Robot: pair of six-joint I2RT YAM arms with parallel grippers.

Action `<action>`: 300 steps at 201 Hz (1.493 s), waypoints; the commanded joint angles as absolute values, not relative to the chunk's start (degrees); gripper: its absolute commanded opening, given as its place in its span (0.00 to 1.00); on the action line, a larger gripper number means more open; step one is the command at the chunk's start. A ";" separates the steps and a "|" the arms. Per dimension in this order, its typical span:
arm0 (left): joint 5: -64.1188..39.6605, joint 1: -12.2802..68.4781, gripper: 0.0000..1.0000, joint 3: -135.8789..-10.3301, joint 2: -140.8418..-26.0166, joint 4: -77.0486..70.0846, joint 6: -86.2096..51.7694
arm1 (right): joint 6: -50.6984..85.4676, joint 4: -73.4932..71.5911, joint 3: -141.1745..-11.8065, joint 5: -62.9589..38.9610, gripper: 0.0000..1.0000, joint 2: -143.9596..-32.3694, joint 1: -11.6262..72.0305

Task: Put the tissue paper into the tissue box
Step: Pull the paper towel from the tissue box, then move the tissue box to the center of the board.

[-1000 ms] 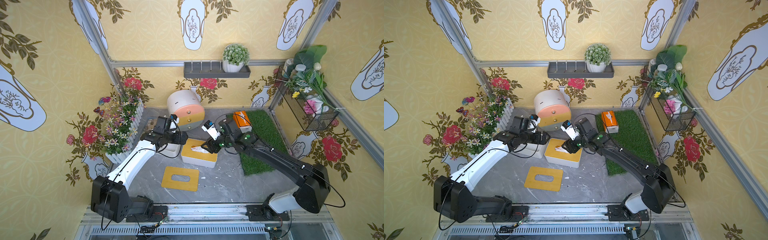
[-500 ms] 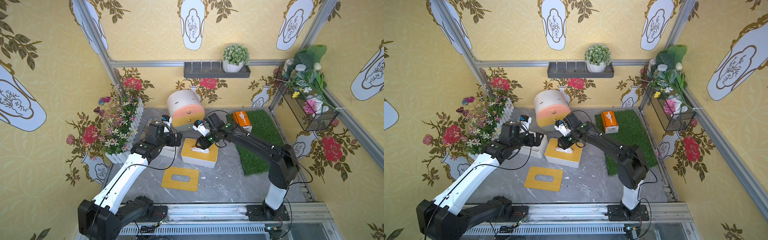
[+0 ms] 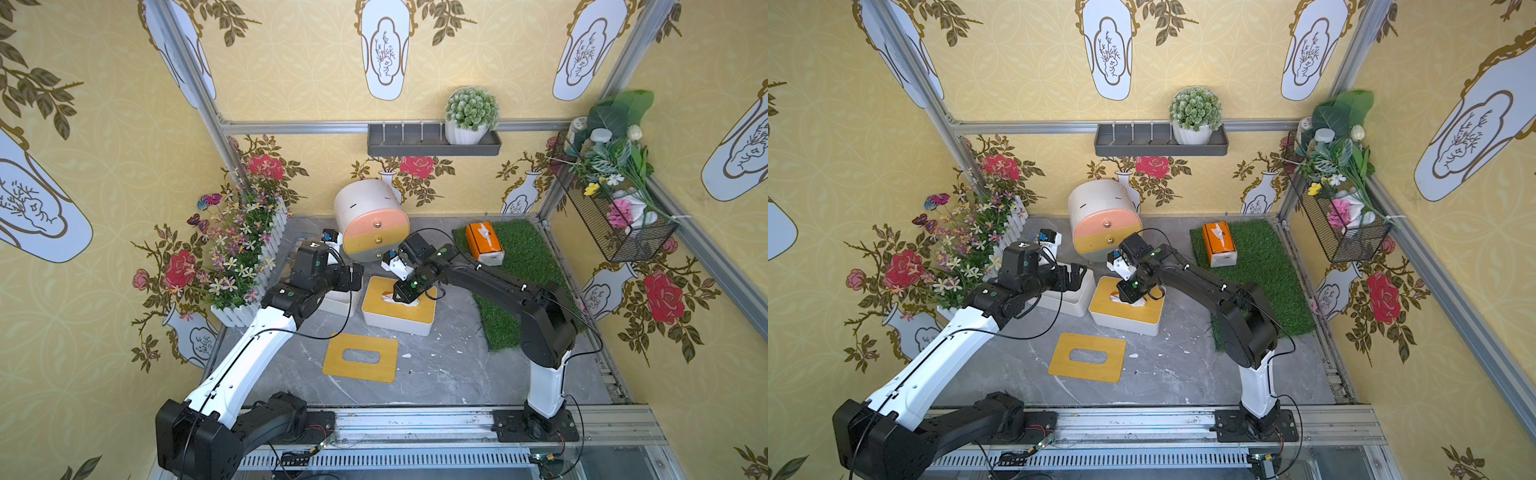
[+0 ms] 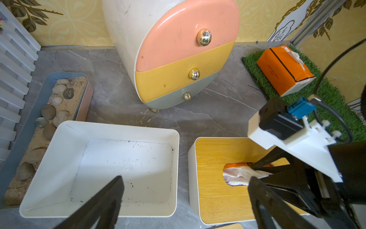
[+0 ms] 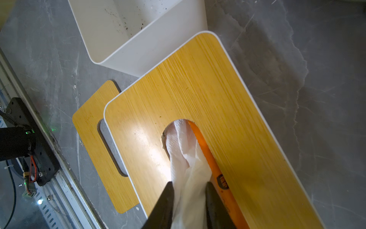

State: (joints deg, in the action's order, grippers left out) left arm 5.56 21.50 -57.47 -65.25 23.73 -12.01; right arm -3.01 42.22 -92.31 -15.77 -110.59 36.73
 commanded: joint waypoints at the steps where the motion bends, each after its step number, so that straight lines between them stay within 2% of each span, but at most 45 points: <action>1: 5.19 21.52 1.00 -57.57 -65.54 22.85 -11.55 | -3.34 42.15 -92.82 -14.70 0.15 -110.74 37.13; 44: 5.09 21.49 1.00 -57.74 -65.74 23.03 -11.60 | -4.03 38.54 -90.34 -13.91 0.00 -106.89 38.27; 93: 4.84 21.52 1.00 -57.91 -66.00 23.20 -11.45 | -5.69 34.36 -85.36 -12.39 0.02 -101.22 40.03; 107: 4.83 21.46 1.00 -57.99 -66.09 23.29 -11.51 | -6.05 33.91 -84.11 -12.40 0.10 -100.10 40.12; 123: 4.83 21.49 1.00 -58.01 -65.99 23.29 -11.50 | -6.92 32.81 -82.33 -13.17 0.30 -98.46 40.54; 142: 4.83 21.53 1.00 -57.92 -66.07 23.29 -11.48 | -6.87 30.59 -80.00 -14.01 0.44 -95.64 40.71; 157: 4.75 21.52 1.00 -58.01 -66.18 23.29 -11.45 | -6.27 29.89 -79.55 -14.18 0.48 -93.91 40.74; 206: 4.99 21.52 1.00 -57.85 -65.87 23.29 -11.43 | -4.78 29.79 -80.18 -13.77 0.54 -90.11 40.78; 237: 4.95 21.47 1.00 -57.74 -65.87 23.12 -11.42 | -1.56 27.63 -76.38 -19.50 0.59 -86.11 40.78; 269: 4.62 21.55 1.00 -57.74 -65.91 23.03 -11.47 | 3.44 22.30 -68.32 -27.36 0.69 -78.81 41.15; 300: 4.83 21.50 1.00 -57.68 -65.75 22.77 -11.50 | 7.65 13.39 -58.68 -28.12 0.89 -70.85 47.44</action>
State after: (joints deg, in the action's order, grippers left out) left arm 5.19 21.50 -57.89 -65.82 23.81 -12.01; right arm 2.87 22.72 -63.31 -24.88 -74.72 43.46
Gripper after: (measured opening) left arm 0.997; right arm 0.844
